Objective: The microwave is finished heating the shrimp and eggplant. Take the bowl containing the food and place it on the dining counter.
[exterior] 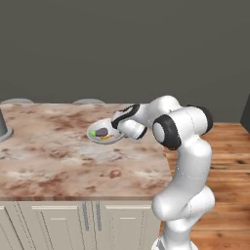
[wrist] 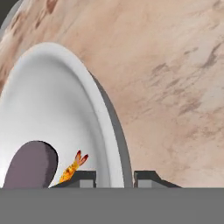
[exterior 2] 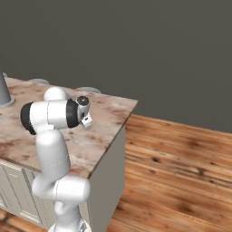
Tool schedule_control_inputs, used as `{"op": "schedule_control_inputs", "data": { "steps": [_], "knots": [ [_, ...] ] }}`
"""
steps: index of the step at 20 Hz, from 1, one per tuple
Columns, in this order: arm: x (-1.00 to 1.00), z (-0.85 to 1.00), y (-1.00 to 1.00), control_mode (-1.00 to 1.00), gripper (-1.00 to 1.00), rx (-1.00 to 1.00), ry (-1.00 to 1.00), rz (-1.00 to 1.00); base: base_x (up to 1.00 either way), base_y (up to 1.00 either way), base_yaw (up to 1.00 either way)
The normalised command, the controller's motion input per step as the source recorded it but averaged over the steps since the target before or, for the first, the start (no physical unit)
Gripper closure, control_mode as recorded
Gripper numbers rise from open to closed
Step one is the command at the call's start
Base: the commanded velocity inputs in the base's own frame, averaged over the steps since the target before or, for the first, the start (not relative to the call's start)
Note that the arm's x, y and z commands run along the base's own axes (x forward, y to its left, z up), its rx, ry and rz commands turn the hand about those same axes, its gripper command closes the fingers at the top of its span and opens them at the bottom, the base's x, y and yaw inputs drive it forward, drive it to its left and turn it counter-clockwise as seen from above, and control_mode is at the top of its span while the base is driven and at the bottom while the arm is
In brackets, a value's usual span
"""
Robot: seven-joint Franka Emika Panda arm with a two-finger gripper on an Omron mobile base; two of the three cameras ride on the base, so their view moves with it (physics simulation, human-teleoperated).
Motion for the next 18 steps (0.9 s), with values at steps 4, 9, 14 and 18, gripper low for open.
{"op": "schedule_control_inputs", "data": {
  "steps": [4, 9, 14, 18],
  "knots": [
    [0.18, -0.38, 0.06, -1.00, 1.00, -0.01, 0.00, 0.00, 0.00, 0.00, 0.00],
    [0.01, 0.00, 0.04, -1.00, -1.00, 0.00, 0.00, -0.02, 0.00, 0.00, 0.00],
    [-0.64, 0.42, -0.04, -1.00, -1.00, 0.07, -0.10, -0.08, 0.00, 0.00, 0.00],
    [-1.00, 0.87, -0.06, -1.00, -1.00, 0.07, -0.23, -0.04, 0.00, 0.00, 0.00]
  ]
}}
